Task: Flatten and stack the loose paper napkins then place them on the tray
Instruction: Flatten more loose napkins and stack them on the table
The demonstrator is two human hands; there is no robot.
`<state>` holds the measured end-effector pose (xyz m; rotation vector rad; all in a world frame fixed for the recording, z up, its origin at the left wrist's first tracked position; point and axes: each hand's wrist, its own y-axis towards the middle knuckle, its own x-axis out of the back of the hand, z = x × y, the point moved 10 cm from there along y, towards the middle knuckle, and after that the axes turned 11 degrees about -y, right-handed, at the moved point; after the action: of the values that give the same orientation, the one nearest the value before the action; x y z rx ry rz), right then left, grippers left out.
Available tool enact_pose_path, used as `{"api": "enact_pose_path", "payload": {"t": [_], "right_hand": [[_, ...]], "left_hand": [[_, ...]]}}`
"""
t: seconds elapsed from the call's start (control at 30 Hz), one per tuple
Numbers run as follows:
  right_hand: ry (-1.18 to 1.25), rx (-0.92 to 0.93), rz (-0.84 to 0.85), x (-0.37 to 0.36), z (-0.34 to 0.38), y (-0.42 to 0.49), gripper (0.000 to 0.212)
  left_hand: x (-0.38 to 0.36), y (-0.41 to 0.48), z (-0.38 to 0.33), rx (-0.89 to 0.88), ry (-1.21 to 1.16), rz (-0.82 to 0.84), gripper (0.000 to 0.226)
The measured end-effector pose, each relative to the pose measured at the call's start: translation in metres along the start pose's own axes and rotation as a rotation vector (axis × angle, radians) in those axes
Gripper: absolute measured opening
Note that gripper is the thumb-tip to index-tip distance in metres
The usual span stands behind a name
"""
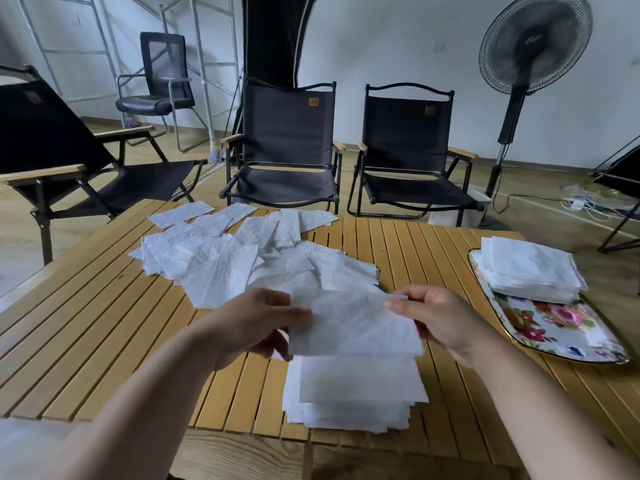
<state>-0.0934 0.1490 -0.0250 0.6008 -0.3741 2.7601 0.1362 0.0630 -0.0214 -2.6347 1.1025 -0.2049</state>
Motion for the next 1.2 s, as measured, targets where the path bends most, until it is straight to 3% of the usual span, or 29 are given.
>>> {"api": "enact_pose_path", "payload": {"t": [0.2, 0.3, 0.4, 0.47, 0.67, 0.83, 0.9, 1.0, 1.13, 1.2], "right_hand": [[-0.458, -0.147, 0.151, -0.002, -0.045, -0.006, 0.018], [-0.64, -0.179, 0.108, -0.004, -0.042, -0.001, 0.025], [-0.667, -0.179, -0.063, 0.002, -0.026, 0.006, 0.033], [-0.657, -0.167, -0.158, 0.002, -0.015, 0.01, 0.029], [-0.471, -0.158, -0.207, -0.021, 0.001, 0.024, 0.014], [-0.415, -0.118, -0.214, -0.043, 0.017, 0.031, 0.012], [-0.405, -0.09, -0.21, -0.048, 0.021, 0.032, 0.019], [-0.384, -0.028, -0.184, -0.051, 0.023, 0.035, 0.04], [-0.225, 0.131, 0.023, -0.064, 0.035, 0.033, 0.065], [-0.092, 0.161, 0.13, -0.068, 0.039, 0.028, 0.061]], "left_hand": [[-0.026, 0.015, 0.029, 0.136, 0.313, 0.097, 0.022], [-0.018, 0.026, 0.035, 0.136, 0.482, 0.036, 0.029], [0.02, 0.038, 0.025, 0.011, 0.6, -0.241, 0.017], [0.047, 0.041, 0.024, -0.037, 0.669, -0.39, 0.025], [0.059, 0.065, 0.074, 0.09, 0.872, -0.209, 0.05], [0.056, 0.07, 0.061, -0.009, 1.032, -0.261, 0.023], [0.056, 0.064, 0.043, -0.056, 0.893, -0.317, 0.006], [0.056, 0.041, 0.015, -0.103, 0.438, -0.364, 0.005], [0.029, 0.002, -0.009, -0.104, -0.271, -0.158, 0.022], [0.021, -0.006, -0.014, -0.09, -0.42, -0.113, 0.024]]}}
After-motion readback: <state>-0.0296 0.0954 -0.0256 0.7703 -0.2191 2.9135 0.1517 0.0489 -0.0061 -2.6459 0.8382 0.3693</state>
